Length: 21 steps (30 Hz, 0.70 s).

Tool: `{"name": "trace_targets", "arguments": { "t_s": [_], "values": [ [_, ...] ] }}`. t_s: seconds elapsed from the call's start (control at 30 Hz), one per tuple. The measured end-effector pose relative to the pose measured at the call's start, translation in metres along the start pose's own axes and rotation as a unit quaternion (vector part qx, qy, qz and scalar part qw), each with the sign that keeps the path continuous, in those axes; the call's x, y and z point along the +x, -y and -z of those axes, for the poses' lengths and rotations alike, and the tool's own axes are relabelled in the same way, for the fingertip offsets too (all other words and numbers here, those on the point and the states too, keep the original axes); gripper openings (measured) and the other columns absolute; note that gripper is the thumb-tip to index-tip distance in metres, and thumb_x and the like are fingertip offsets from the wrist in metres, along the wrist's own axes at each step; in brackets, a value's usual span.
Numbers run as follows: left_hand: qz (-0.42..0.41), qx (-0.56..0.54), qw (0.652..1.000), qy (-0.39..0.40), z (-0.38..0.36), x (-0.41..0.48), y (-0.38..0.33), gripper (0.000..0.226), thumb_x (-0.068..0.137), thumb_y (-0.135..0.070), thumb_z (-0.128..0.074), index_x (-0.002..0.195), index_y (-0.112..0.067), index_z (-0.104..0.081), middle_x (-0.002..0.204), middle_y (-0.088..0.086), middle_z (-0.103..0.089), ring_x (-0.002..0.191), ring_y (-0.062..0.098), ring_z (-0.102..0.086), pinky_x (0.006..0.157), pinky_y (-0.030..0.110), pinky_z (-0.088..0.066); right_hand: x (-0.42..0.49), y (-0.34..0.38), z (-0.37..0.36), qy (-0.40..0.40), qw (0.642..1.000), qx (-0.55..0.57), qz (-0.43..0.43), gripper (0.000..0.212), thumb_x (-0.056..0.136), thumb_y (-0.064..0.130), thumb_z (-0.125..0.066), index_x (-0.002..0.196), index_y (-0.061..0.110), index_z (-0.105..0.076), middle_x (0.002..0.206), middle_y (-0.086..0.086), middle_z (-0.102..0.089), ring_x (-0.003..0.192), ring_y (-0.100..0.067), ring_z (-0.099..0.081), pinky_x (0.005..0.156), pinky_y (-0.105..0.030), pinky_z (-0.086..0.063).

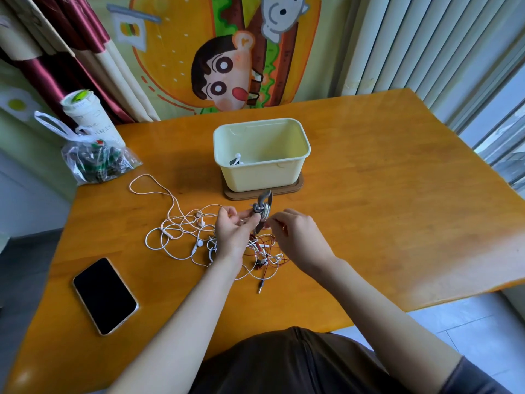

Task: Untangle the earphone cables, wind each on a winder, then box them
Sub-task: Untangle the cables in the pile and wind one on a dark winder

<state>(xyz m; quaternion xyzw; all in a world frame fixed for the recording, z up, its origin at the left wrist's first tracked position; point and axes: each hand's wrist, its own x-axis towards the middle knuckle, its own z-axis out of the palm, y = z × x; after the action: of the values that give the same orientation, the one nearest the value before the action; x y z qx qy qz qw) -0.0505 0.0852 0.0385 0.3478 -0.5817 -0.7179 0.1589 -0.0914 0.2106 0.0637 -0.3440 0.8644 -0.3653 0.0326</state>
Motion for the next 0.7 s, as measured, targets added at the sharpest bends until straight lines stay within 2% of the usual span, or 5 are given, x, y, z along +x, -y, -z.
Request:
{"name": "trace_targets", "arguments": {
  "t_s": [0.2, 0.37, 0.53, 0.63, 0.7],
  "values": [
    [-0.068, 0.164, 0.983, 0.044, 0.01, -0.003, 0.0, 0.038, 0.082, -0.002, -0.07, 0.085, -0.017, -0.035, 0.095, 0.001, -0.068, 0.083, 0.006, -0.064, 0.061, 0.012, -0.048, 0.017, -0.015, 0.021, -0.034, 0.998, -0.046, -0.023, 0.022, 0.093, 0.028, -0.057, 0.086, 0.009, -0.066, 0.083, 0.002, -0.055, 0.07, -0.017, -0.051, 0.063, -0.034, -0.046],
    [-0.032, 0.137, 0.982, 0.123, 0.013, -0.007, 0.001, 0.035, 0.084, 0.001, -0.066, 0.086, -0.014, -0.035, 0.094, 0.002, -0.069, 0.075, 0.001, -0.066, 0.062, 0.01, -0.049, 0.027, -0.033, 0.031, -0.045, 0.998, -0.01, -0.05, 0.019, 0.087, 0.025, -0.065, 0.086, 0.007, -0.069, 0.08, 0.007, -0.051, 0.067, -0.007, -0.046, 0.061, -0.016, -0.038],
    [0.058, -0.045, 0.976, 0.205, 0.004, -0.01, -0.007, 0.036, 0.08, 0.001, -0.064, 0.079, -0.019, -0.034, 0.085, 0.001, -0.073, 0.081, 0.016, -0.066, 0.073, 0.029, -0.045, 0.021, -0.041, 0.022, -0.028, 0.991, 0.069, -0.109, 0.026, 0.088, 0.031, -0.062, 0.082, 0.007, -0.068, 0.067, 0.008, -0.052, 0.056, -0.004, -0.044, 0.053, -0.017, -0.035],
    [0.127, -0.163, 0.96, 0.19, -0.003, -0.013, -0.009, 0.029, 0.072, -0.008, -0.065, 0.075, -0.019, -0.039, 0.089, 0.007, -0.068, 0.088, 0.024, -0.06, 0.075, 0.037, -0.044, 0.014, -0.036, 0.012, -0.024, 0.979, 0.145, -0.141, 0.029, 0.094, 0.027, -0.055, 0.074, 0.009, -0.064, 0.057, 0.012, -0.047, 0.045, 0.001, -0.042, 0.045, -0.013, -0.028],
    [0.16, -0.209, 0.949, 0.176, -0.006, -0.012, -0.009, 0.026, 0.07, -0.013, -0.065, 0.075, -0.02, -0.041, 0.093, 0.009, -0.067, 0.094, 0.025, -0.059, 0.08, 0.039, -0.042, 0.01, -0.033, 0.004, -0.018, 0.973, 0.17, -0.155, 0.03, 0.096, 0.023, -0.053, 0.067, 0.021, -0.06, 0.053, 0.013, -0.046, 0.044, 0.002, -0.043, 0.044, -0.012, -0.028]
  ]
}}
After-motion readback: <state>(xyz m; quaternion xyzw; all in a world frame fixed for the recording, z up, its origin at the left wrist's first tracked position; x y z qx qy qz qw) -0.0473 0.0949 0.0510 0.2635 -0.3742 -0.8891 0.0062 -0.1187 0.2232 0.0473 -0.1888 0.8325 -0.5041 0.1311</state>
